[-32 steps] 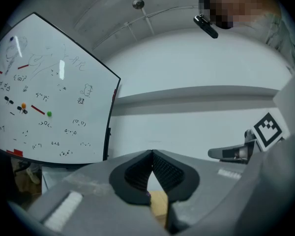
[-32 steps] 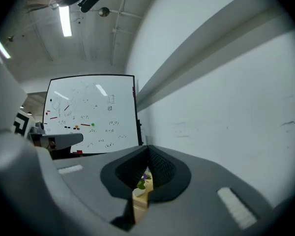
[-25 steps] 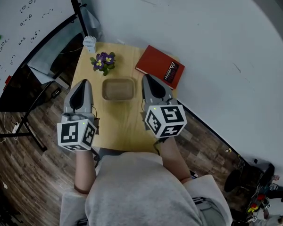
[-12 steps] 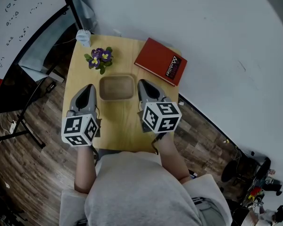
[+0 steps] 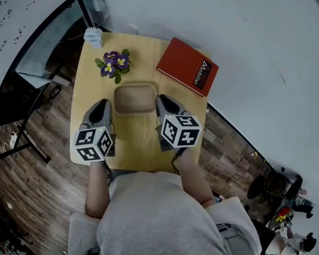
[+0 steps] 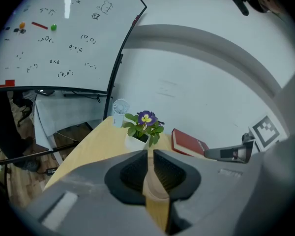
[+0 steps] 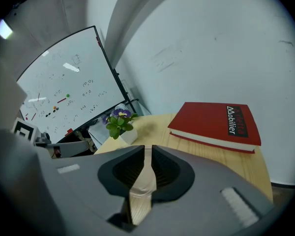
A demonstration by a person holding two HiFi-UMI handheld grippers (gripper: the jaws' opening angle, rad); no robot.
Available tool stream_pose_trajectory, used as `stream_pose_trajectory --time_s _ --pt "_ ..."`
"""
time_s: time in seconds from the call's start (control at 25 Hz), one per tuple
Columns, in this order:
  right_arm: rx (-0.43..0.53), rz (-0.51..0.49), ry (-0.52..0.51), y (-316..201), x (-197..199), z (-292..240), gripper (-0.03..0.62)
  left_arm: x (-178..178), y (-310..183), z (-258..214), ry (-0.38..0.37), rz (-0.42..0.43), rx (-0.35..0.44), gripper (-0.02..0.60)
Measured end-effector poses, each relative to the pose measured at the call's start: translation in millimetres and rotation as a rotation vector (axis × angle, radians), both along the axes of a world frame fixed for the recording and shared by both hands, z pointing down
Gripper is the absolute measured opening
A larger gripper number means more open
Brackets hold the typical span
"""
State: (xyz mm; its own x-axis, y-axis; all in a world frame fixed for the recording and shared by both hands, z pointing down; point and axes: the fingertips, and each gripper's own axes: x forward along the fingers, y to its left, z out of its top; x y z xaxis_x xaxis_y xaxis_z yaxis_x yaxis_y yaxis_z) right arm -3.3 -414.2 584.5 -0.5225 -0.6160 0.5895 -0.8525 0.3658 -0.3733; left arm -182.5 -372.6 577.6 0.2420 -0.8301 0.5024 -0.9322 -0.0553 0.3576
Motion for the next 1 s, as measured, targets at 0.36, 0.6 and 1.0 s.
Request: stream_pose_trajectory --time_s 0.36,0.6,1.0 --pt "-0.094 0.014 0.033 2.0 4.1 36.7 0.106 10.3 -8.8 30.6 0.054 0.039 -0.083 0.145" --pt "-0.125 0.007 0.045 -0.8 -1.5 51.4 0.135 18.4 -12.9 47.6 0.067 0.072 -0.147 0.218" --pt "-0.151 0.009 0.055 -2.7 -9.4 63.3 0.143 33.1 -14.8 67.6 0.071 0.13 -0.209 0.238"
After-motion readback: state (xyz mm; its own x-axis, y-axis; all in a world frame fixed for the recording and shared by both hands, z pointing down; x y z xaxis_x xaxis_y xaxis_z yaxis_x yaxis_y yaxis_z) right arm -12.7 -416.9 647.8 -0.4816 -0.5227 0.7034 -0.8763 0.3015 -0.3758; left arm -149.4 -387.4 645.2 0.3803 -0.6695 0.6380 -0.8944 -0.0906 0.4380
